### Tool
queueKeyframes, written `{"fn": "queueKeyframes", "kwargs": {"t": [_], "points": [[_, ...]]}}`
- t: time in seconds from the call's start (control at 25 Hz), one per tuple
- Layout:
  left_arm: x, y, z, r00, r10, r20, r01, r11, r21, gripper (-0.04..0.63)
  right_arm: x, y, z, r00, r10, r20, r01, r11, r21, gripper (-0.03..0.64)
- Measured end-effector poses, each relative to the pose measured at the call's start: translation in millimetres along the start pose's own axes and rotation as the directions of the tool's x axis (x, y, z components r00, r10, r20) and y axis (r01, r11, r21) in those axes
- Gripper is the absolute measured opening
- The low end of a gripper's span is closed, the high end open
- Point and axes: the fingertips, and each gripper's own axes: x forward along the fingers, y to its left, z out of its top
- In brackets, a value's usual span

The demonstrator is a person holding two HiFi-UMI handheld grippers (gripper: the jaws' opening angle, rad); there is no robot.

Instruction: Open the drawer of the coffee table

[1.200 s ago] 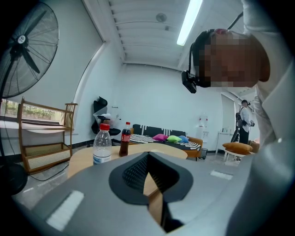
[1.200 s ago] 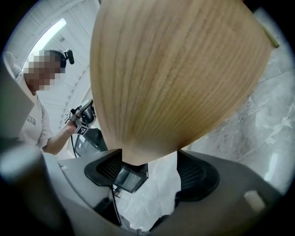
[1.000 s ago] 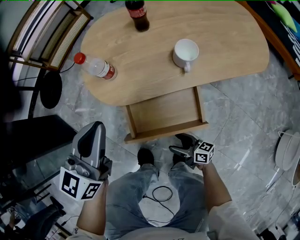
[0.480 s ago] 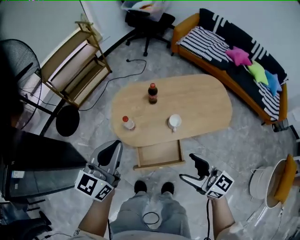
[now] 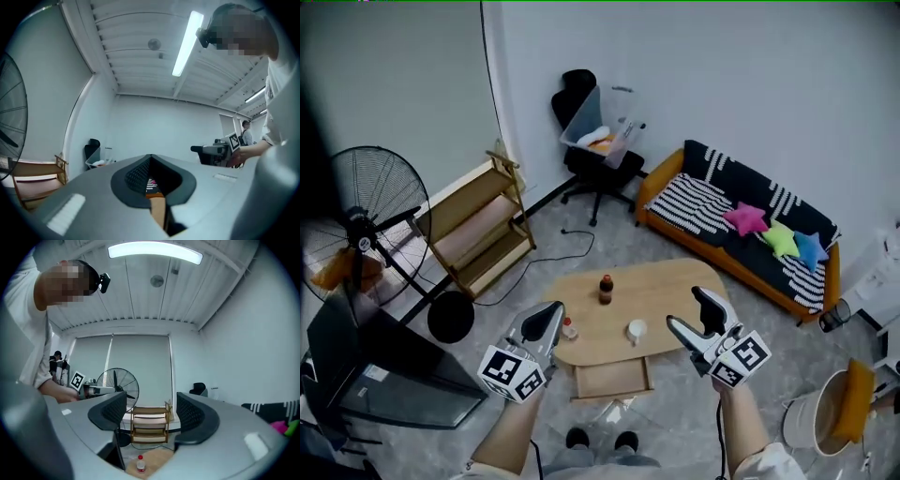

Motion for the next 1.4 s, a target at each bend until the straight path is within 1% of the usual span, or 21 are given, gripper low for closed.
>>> {"fn": "queueKeyframes", "kwargs": {"t": [0.04,0.12,0.2,0.28,0.36,0.52,0.76,0.92,1.08,1.4], "points": [[1,-6,9,1.0,-0.007,0.009,0.007,1.0,-0.001,-0.002,0,-2,10,1.0,-0.014,-0.003,0.014,1.0,-0.01,0.337],[5,-17,20,0.999,-0.027,0.02,0.027,1.0,0.01,0.0,-1,-5,24,0.999,-0.042,-0.01,0.042,0.999,-0.022,0.303],[8,-23,27,0.999,-0.039,0.022,0.039,0.999,0.023,-0.002,-4,-7,30,0.997,-0.07,-0.009,0.07,0.997,-0.023,0.272],[10,-25,30,0.999,-0.036,0.019,0.035,0.999,0.026,0.0,-7,-10,29,0.995,-0.095,-0.01,0.095,0.995,-0.008,0.244],[13,-22,33,1.0,-0.021,0.016,0.02,0.999,0.03,0.0,-10,-15,27,0.994,-0.114,-0.008,0.114,0.993,0.01,0.203],[16,-4,35,1.0,0.024,0.007,-0.025,0.999,0.038,-0.002,-17,-29,21,0.987,-0.161,-0.016,0.161,0.987,0.008,0.169],[16,19,33,0.996,0.088,-0.012,-0.087,0.995,0.046,-0.002,-38,-57,14,0.971,-0.237,-0.025,0.237,0.971,-0.002,0.1],[15,32,34,0.992,0.124,-0.008,-0.124,0.991,0.046,-0.002,-50,-72,9,0.956,-0.293,-0.031,0.293,0.956,-0.023,0.008],[16,36,33,0.991,0.136,-0.017,-0.135,0.989,0.051,-0.002,-55,-78,3,0.948,-0.316,-0.043,0.314,0.948,-0.042,0.005],[15,39,28,0.988,0.15,-0.033,-0.148,0.988,0.048,-0.002,-64,-88,8,0.928,-0.373,0.0,0.373,0.926,-0.056,0.005]]}}
